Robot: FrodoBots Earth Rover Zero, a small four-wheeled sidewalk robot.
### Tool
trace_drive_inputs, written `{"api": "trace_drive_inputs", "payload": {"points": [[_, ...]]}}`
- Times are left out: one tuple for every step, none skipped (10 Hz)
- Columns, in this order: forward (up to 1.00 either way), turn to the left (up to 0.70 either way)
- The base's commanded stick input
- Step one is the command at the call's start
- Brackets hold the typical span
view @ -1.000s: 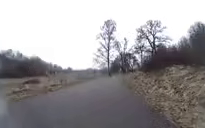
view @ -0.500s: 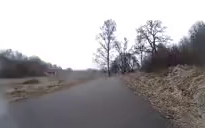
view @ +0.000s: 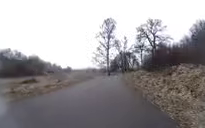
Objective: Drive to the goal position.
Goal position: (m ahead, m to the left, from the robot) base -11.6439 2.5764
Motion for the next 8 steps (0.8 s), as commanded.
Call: {"api": "trace_drive_inputs", "payload": {"points": [[0.7,0.0],[0.7,0.0],[0.7,0.0],[0.7,0.0],[0.7,0.0],[0.7,0.0],[0.7,0.0],[0.7,0.0]]}}
